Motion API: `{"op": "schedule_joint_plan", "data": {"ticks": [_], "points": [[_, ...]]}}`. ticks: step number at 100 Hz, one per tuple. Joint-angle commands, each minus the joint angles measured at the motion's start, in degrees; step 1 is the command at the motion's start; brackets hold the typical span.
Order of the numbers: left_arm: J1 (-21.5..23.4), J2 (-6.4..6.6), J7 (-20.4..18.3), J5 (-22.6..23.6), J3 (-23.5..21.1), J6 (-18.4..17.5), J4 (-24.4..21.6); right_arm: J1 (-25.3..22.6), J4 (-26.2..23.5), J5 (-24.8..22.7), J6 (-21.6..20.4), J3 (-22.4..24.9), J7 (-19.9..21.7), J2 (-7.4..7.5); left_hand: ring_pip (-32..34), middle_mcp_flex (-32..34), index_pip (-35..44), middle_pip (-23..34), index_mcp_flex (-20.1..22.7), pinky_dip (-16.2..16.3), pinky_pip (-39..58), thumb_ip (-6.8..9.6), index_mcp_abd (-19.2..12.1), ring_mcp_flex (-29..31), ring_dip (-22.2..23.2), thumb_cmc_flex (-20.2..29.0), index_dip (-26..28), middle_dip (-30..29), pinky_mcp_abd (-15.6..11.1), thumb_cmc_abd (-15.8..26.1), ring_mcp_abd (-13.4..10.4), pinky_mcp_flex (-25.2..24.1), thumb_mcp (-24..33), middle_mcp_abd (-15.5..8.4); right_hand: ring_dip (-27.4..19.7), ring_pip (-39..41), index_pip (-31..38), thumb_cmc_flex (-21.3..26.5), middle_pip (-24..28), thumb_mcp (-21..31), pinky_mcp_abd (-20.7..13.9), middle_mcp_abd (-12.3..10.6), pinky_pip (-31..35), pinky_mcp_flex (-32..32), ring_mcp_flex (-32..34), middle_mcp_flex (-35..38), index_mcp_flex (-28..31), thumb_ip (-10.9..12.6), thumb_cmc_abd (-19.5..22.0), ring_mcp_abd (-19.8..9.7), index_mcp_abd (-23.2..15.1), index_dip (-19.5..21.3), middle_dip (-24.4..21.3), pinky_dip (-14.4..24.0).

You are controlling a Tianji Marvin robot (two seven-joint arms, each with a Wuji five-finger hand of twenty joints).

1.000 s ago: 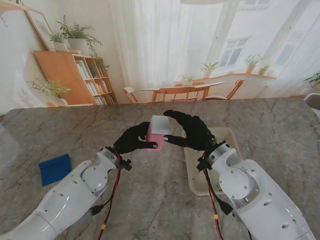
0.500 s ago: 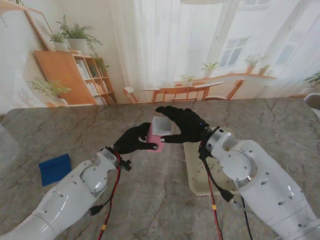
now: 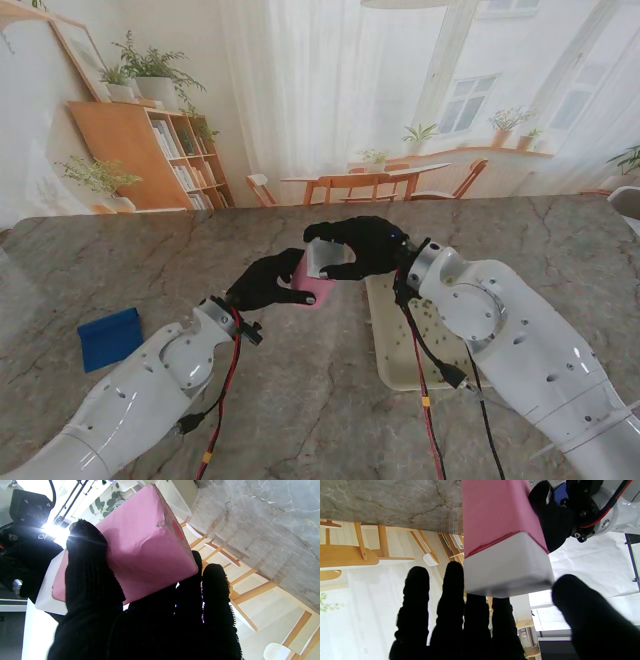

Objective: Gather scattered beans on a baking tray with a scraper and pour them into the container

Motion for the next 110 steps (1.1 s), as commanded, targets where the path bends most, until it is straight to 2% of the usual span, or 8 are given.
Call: {"op": "schedule_joint_plan", "data": {"ticks": [1,14,20,37,56,79,100,110], "points": [[0.0,0.06,0.1,-0.2,-0.2,-0.2,-0.5,0.3,0.4,0.3,-0.9,-0.1,1.1,-0.07,2.8,7.3,11.1,6.3,3.7,0.6,-0.2,-4.24,-14.1,3.2,1.1,12.0,3.0,4.6,-1.7,9.4,-5.0,0.2,15.9,-11.1,0.8,1.5,6.1,2.0,3.7,2.1,-2.1,-5.5,1.7,1.5,2.4,2.8,4.1,-0.7,-0.8,-2.7,-5.0,0.7,1.5,0.4],[0.3,0.08,-0.3,-0.7,-0.4,0.0,-0.9,0.6,0.8,-0.9,-2.3,-0.2,0.0,-0.08,2.7,7.4,11.3,6.2,3.7,0.5,-0.3,-4.26,-14.3,3.2,1.1,12.0,2.7,4.6,-1.8,9.4,-5.1,0.3,15.9,-11.3,0.4,1.5,10.3,4.4,5.2,6.4,-2.4,-8.2,2.6,3.7,5.6,5.3,3.0,-0.9,-3.1,-4.7,-6.7,-2.0,0.8,-0.5],[0.5,-0.02,-0.5,-1.6,-0.6,0.1,-1.0,0.7,1.0,-1.6,-2.8,-0.3,-0.7,-0.09,2.7,7.4,11.4,6.2,3.7,0.5,-0.3,-4.25,-14.3,3.3,1.1,12.0,2.6,4.6,-1.9,9.4,-5.1,0.3,15.9,-11.2,0.2,1.1,10.5,3.6,5.2,7.1,-2.1,-8.2,2.3,3.3,5.5,5.1,1.9,-1.0,-3.9,-4.7,-6.2,-3.1,0.5,-0.9],[0.9,0.02,-0.6,-2.0,-1.0,0.4,-1.5,0.6,0.7,-2.2,-3.1,-0.4,-0.2,0.09,2.7,7.5,11.6,6.2,3.7,0.5,-0.3,-4.25,-14.4,3.4,1.1,12.0,2.3,4.6,-1.8,9.3,-5.1,0.4,15.9,-11.3,0.0,-1.4,5.6,-5.7,1.7,-1.4,1.1,-2.9,-0.3,-3.4,-0.1,-0.4,-3.0,-1.0,1.5,-0.2,-2.4,-6.9,-0.6,-1.5],[1.1,-0.17,-0.8,-3.1,-1.1,0.2,-1.6,0.7,0.7,-2.3,-2.5,-0.7,-0.1,0.07,2.6,7.6,11.9,6.1,3.7,0.5,-0.4,-4.27,-14.4,3.3,1.1,12.0,2.1,4.7,-1.9,9.2,-5.1,0.3,15.9,-11.4,0.5,-1.3,3.5,-7.2,1.1,-4.5,1.6,-2.0,-0.2,-4.7,-1.4,-1.5,-3.2,-0.8,2.0,0.8,-2.2,-6.1,0.1,-0.5],[1.6,-0.51,-1.4,-5.9,-1.5,-0.1,-2.1,1.9,1.8,-7.1,-5.3,-1.8,-3.9,0.11,2.6,7.7,12.0,6.0,3.9,0.5,-0.4,-4.24,-14.7,3.5,1.2,12.0,1.9,4.7,-1.9,9.0,-5.1,0.4,16.0,-11.3,1.3,2.3,4.8,-2.9,6.5,5.6,-0.5,-6.4,2.3,0.5,2.8,1.6,-1.7,-1.0,-5.3,-3.0,-4.3,-1.9,2.9,-0.3],[2.2,-0.34,-1.7,-6.1,-2.0,0.0,-2.8,3.0,2.7,-10.0,-7.1,-2.6,-6.9,0.06,2.6,8.3,12.2,5.6,4.5,0.4,-0.6,-4.14,-15.8,3.8,1.2,12.3,1.0,4.9,-2.0,8.4,-5.3,0.8,16.1,-11.6,0.5,4.1,17.3,5.7,10.7,12.8,-3.3,-12.7,4.4,5.7,8.0,5.9,-0.4,-1.8,-8.4,-7.6,-10.5,-2.8,1.8,-3.1],[2.4,-0.25,-1.8,-6.1,-2.3,0.2,-3.1,3.5,3.1,-11.2,-8.6,-2.9,-8.0,0.1,2.4,8.5,12.2,5.3,4.6,0.4,-0.7,-4.17,-16.0,3.8,1.1,12.3,0.5,5.0,-1.9,8.4,-5.3,0.8,16.1,-11.8,0.0,3.7,23.5,11.5,9.7,14.2,-5.0,-15.6,4.7,7.0,9.7,8.4,-1.1,-9.9,-13.2,-9.8,-14.4,-4.4,4.4,-4.0]]}}
